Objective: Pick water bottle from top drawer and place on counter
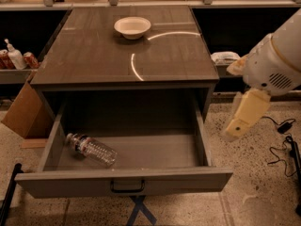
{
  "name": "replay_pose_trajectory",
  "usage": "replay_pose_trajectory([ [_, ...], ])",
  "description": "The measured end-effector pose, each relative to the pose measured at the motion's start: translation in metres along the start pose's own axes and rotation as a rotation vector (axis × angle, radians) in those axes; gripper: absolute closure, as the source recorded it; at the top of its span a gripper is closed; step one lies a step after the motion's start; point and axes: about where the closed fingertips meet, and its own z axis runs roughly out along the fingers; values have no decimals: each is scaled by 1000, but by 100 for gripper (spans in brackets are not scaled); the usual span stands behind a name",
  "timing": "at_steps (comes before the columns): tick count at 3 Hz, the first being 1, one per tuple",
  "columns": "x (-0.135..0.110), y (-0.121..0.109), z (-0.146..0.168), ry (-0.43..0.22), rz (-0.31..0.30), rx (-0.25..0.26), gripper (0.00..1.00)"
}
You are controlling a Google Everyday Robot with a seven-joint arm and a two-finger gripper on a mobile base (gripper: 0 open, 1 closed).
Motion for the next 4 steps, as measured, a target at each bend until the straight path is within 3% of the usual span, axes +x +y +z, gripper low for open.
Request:
replay_pose_trajectory([
  [1,-27,24,49,-163,57,-94,0],
  [2,-27,24,49,-163,57,-94,0],
  [3,-46,32,68,-159,87,-115,0],
  [4,-90,50,89,-153,149,-117,0],
])
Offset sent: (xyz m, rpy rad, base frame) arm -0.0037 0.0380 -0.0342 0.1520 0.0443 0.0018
